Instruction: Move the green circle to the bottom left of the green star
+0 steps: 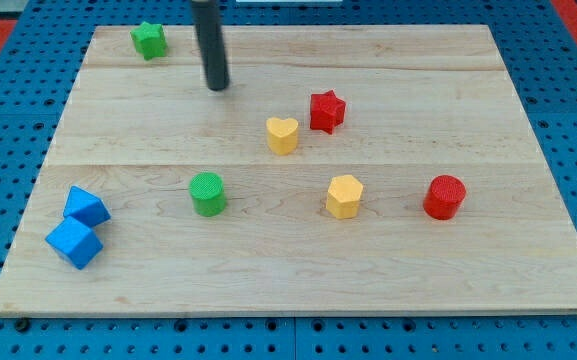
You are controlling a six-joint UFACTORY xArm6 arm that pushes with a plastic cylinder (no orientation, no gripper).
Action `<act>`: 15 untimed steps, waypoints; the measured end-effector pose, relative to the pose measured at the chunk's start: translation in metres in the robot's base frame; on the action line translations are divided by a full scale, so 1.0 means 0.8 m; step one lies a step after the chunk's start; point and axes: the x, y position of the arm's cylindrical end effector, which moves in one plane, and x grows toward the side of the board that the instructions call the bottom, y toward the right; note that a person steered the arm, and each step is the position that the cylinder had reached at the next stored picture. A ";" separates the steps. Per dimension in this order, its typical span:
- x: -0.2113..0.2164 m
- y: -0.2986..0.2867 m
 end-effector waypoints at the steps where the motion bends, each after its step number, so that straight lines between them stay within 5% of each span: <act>1: 0.057 0.034; 3: 0.206 0.084; 4: 0.249 0.029; 6: 0.162 -0.092; 11: 0.112 -0.242; 13: 0.074 -0.206; 15: -0.037 -0.192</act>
